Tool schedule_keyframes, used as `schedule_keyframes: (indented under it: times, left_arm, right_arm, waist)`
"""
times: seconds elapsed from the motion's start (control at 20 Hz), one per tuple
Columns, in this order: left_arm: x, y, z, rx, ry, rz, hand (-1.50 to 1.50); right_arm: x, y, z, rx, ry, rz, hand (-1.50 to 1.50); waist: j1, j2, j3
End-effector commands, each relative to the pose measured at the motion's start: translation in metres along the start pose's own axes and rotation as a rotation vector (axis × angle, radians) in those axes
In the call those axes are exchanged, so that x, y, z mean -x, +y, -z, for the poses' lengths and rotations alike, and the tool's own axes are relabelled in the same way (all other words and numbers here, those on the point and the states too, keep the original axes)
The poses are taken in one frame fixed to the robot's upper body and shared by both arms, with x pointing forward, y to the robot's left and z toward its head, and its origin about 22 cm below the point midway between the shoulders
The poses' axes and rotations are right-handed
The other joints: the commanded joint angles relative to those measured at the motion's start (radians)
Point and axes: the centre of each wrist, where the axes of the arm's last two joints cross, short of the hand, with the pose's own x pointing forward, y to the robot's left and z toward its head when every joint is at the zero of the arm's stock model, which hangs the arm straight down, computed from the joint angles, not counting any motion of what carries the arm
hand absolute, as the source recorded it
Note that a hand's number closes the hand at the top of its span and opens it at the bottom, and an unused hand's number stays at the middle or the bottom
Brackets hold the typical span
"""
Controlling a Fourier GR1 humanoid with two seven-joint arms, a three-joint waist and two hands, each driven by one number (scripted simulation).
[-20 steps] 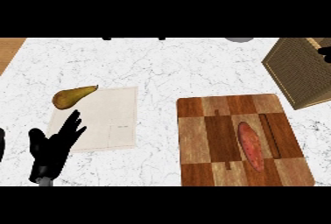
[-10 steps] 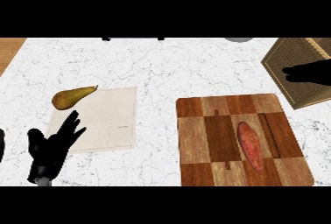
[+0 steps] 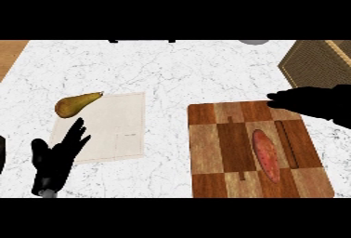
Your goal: Pick the sweet potato from the cutting board and place it in the basket
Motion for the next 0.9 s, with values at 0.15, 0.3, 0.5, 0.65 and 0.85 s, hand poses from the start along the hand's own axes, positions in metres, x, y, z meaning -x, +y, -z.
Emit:
schedule_keyframes:
  times: [0.15, 0.3, 0.5, 0.65, 0.85]
  left_arm:
    - [0.038, -0.018, -0.005, 0.02, 0.181, 0.013, 0.0]
    - [0.037, 0.001, -0.002, 0.014, 0.196, 0.008, 0.0]
    - [0.021, -0.002, -0.004, 0.009, 0.188, 0.003, 0.0]
    - [0.03, -0.002, -0.003, 0.005, 0.204, 0.023, 0.0]
    - [0.039, -0.006, -0.004, -0.007, 0.205, 0.008, 0.0]
  right_arm:
    - [0.018, 0.019, 0.019, -0.015, 0.017, -0.006, -1.5]
    - [0.019, 0.049, 0.033, -0.019, 0.017, -0.013, -1.5]
    - [0.029, 0.057, 0.026, 0.012, -0.001, -0.009, -1.5]
    - [0.023, 0.07, 0.042, 0.008, -0.001, -0.013, -1.5]
    - [0.03, 0.08, 0.037, 0.002, 0.003, -0.001, -1.5]
  waist:
    - [0.008, 0.016, -0.014]
    - [0.003, 0.016, -0.014]
    - [-0.003, 0.01, -0.014]
    - [-0.003, 0.01, -0.015]
    - [-0.013, 0.009, -0.015]
